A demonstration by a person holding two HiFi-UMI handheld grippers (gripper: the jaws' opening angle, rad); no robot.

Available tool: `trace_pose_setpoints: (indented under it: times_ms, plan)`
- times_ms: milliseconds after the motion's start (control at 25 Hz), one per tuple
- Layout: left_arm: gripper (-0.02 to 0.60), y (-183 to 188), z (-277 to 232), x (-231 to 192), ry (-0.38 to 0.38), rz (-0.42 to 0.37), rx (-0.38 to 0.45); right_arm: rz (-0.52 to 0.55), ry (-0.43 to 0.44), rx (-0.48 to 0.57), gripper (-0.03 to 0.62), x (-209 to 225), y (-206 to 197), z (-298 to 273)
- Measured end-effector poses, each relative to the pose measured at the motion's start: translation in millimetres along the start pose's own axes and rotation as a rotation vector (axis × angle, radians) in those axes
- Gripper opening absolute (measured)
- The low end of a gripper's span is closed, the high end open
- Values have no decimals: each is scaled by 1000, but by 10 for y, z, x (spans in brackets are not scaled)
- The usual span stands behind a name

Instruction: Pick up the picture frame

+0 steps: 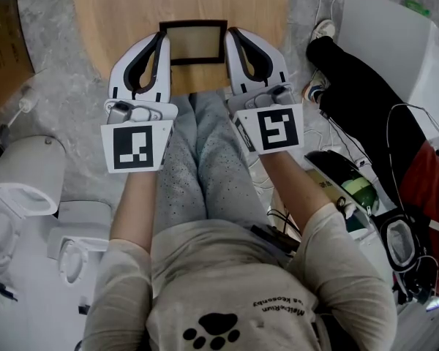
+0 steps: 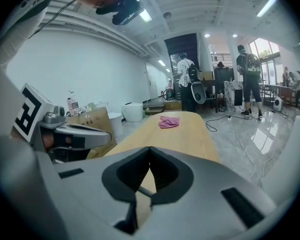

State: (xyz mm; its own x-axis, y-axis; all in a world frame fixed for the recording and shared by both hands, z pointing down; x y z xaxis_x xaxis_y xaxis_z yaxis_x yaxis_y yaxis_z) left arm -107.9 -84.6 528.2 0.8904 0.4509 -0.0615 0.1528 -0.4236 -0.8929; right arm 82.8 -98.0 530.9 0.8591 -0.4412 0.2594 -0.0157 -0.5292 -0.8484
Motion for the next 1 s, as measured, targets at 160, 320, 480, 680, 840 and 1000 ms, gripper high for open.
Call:
trace_pose_setpoints:
  times_ms: [160,320,480,680,840,1000]
  plan:
    - [8,-90,-97,1,2,25,-30,2,1,-31,8,81,-59,-57]
    - [8,-216,-214,12,-17,-2,-64,-1,7,-58,8,135,-139,-137]
    - [8,-309,-243,4,-31,-2,-80,7,8,-79,8,93,-235,-177]
    - [8,-422,-239,-2,-45,-7,-104,9,-7,-125,8,62,-390,-194]
    - [8,-568,-299,-6,-56,6,-148,6,-20,-160,8,126,-508,-227]
    - [8,-736,-297,-2,-66,13,-186,-11,-46,-196,9,139,-650,-227]
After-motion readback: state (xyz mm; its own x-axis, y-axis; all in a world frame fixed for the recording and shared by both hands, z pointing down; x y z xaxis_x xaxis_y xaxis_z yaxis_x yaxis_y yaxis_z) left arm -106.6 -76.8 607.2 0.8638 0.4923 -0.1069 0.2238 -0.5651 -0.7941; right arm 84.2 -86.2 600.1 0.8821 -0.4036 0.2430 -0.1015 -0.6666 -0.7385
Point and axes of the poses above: the fingertips, and each gripper's own axes: z backward along the fingers, x to its right, y out of its top, the point moved 10 cm from there along z, backward along the fingers, and after that the axes turned 9 degrees about -z, right-handed, at the moved point
